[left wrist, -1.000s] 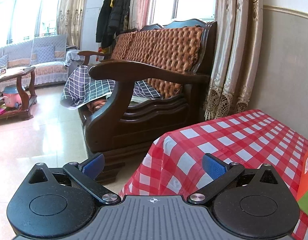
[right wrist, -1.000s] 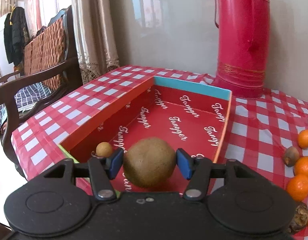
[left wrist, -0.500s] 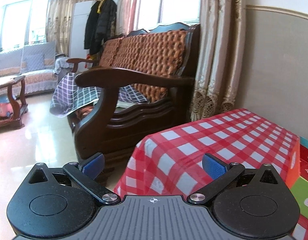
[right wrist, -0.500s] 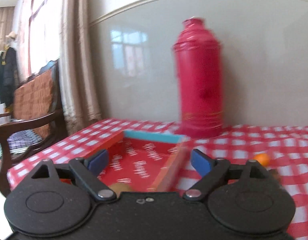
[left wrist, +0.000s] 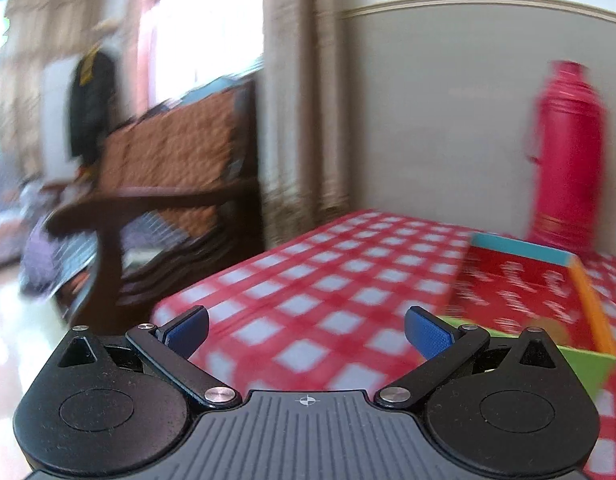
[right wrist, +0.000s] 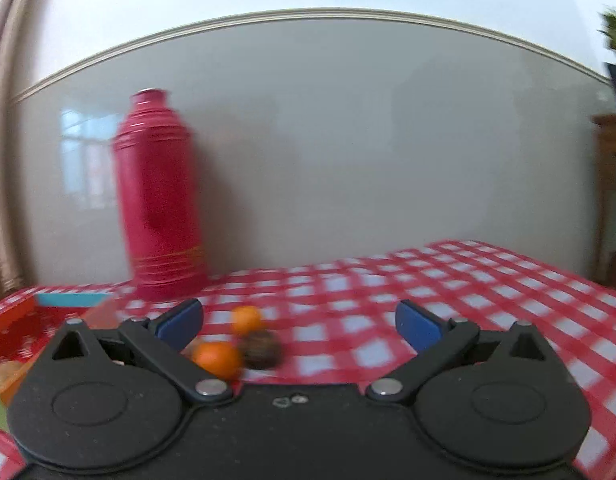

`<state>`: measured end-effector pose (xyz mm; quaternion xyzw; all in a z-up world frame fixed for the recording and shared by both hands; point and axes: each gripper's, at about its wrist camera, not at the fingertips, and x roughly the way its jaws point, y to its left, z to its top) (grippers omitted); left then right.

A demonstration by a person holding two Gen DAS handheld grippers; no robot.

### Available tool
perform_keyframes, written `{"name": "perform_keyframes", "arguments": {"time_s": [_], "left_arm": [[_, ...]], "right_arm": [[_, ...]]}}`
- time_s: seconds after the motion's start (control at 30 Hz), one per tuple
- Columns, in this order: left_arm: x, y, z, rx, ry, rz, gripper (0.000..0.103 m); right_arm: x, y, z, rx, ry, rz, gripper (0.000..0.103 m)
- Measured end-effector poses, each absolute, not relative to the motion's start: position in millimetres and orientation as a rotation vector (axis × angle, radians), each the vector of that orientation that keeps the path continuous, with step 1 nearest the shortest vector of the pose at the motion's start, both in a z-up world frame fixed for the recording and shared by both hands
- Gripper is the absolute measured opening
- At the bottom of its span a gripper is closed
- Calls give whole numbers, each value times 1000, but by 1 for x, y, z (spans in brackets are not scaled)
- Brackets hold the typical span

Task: Organize fruits
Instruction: 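Reach the left gripper to a mandarin orange and grasp it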

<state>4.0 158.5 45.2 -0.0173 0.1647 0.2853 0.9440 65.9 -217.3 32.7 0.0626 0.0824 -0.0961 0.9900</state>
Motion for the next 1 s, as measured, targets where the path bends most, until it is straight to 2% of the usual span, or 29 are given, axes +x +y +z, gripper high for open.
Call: {"name": "perform_keyframes", "arguments": {"time_s": [0.23,0.63,0.7,0.8,0.9,1.0], "left_arm": [[22,72,52,158,286,305,103],[51,-39,45,259,350,-52,102],[57,-47,41,268,370,-75,83],[65,-57,31,281,414,-103,67],[77,-59,22,277,446,-111,57],[82,-60,17,256,468,-116,57]], "right_arm": [[49,-267,31,230,157,-289,98],[17,-315,28,323,148,-371,98],[14,-318,28,320,141,-375,98],[12,-325,28,322,138,-380,98],[10,-328,28,330,133,-385,98],[11,-330,28,330,137,-385,98]]}}
